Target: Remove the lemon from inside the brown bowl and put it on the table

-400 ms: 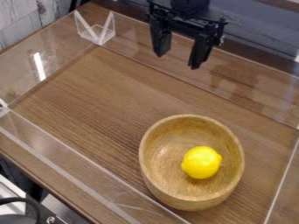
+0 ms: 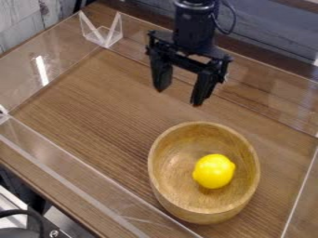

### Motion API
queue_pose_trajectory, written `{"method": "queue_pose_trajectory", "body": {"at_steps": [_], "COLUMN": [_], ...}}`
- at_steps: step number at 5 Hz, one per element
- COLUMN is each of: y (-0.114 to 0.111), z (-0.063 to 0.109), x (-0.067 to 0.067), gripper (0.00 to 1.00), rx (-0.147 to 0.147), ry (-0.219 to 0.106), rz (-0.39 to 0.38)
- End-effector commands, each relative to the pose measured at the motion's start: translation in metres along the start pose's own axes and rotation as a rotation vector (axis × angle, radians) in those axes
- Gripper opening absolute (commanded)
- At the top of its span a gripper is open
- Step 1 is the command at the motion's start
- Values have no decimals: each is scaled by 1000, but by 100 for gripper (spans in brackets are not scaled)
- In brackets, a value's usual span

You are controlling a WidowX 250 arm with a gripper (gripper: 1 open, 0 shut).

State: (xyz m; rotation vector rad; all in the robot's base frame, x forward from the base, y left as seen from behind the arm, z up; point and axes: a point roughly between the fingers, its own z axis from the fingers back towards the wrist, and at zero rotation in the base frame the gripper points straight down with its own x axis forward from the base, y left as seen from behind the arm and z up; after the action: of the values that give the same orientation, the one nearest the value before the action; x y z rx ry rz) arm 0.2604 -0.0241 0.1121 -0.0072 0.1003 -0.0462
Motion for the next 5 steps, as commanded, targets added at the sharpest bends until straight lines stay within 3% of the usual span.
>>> {"method": "queue_pose_trajectory", "body": {"at_steps": [1, 2, 5], "y": [-7, -12, -34], "z": [10, 6, -3], "x": [-5, -9, -24], "gripper": [100, 100, 100], "rx": [-5, -6, -5], "ry": [-51, -47, -80], "rz": [-10, -16, -30]}}
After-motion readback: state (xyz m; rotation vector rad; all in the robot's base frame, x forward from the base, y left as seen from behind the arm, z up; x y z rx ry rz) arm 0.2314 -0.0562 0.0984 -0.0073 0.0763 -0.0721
